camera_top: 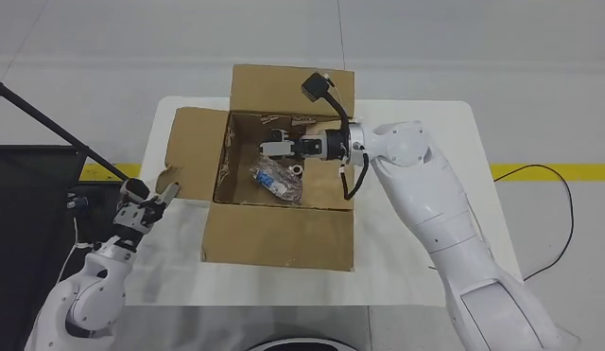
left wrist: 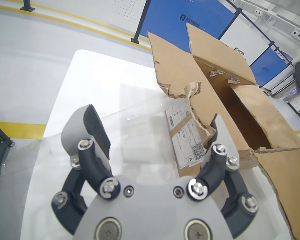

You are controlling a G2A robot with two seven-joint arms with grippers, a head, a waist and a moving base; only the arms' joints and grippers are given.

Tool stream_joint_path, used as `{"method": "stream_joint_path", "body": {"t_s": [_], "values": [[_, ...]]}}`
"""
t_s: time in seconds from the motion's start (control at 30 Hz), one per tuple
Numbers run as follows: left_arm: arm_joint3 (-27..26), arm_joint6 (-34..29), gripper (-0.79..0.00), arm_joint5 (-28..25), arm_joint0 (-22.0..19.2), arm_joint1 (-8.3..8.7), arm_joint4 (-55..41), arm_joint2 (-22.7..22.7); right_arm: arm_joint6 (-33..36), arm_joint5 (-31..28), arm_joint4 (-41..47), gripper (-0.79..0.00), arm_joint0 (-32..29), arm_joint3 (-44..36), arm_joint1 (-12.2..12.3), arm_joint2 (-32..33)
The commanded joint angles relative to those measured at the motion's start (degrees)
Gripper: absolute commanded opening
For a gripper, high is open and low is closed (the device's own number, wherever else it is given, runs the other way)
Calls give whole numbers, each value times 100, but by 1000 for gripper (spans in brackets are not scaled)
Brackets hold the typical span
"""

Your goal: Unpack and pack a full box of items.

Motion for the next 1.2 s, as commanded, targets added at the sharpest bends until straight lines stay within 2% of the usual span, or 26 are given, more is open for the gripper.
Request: {"method": "stream_joint_path", "body": {"t_s": [0.0,0.27,0.4,0.6,0.7,0.83,0.97,1.1,1.17], "values": [[-129,19,0,-36,50,2,-25,-78,-32,5,-67,0,-92,-126,37,59],[-1039,174,0,-123,374,-5,-115,-454,-57,-85,-205,0,-518,-633,212,396],[-1616,194,0,-219,491,-4,-230,-744,179,-203,-159,0,-775,-1085,307,547],[-2466,-205,0,-442,544,10,-531,-863,199,-244,-614,0,-1342,-2110,490,903],[-2731,-812,0,-507,413,38,-750,-571,160,-289,-804,0,-1748,-2649,593,1172],[-2894,-1470,0,-240,-70,72,-555,13,109,-366,-892,0,-2323,-3216,722,1571],[-2845,-1887,0,126,-609,76,-214,773,74,-479,-930,0,-2846,-3610,833,1948],[-2630,-2360,0,615,-1315,54,99,1636,97,-718,-863,0,-3414,-3921,958,2406],[-2507,-2490,0,835,-1590,40,209,1885,109,-824,-792,0,-3603,-4005,1004,2587]]}}
